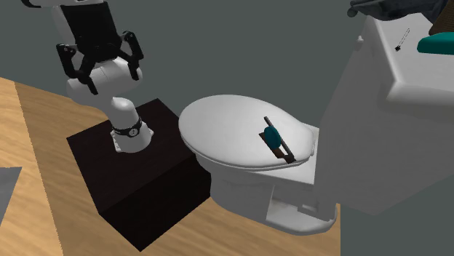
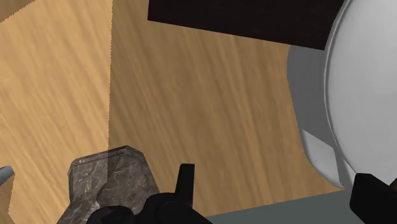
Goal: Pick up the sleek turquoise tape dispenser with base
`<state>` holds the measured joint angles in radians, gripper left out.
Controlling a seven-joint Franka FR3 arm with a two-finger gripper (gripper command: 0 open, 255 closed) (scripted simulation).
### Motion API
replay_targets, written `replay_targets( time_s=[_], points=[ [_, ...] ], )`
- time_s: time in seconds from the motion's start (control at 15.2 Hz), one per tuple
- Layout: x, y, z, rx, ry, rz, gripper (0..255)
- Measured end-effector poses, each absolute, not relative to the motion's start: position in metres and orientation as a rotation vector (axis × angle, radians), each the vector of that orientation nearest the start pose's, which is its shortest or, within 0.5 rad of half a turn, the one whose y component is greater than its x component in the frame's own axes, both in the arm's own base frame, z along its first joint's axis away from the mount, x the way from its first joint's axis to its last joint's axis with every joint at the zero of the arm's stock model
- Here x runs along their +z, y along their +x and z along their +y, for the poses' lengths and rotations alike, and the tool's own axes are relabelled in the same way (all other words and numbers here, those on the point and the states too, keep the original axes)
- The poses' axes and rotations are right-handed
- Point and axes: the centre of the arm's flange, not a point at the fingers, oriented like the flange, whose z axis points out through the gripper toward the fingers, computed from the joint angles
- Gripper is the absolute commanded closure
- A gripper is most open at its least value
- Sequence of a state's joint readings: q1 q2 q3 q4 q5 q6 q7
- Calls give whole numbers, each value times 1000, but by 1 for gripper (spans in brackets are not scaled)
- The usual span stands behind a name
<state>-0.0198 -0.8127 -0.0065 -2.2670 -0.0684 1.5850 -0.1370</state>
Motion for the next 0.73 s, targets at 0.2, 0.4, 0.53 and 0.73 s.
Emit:
replay_targets(
  time_s=[0.2, 0.4, 0.53, 0.73],
  points=[
    [632, 306, -4, -188, -3203, -158, 0],
    [617, 317, 25, -158, -3201, -119, 0],
    [596, 327, 46, -136, -3198, -90, 0],
    [580, 341, 78, -104, -3193, -47, 0]
  ],
)
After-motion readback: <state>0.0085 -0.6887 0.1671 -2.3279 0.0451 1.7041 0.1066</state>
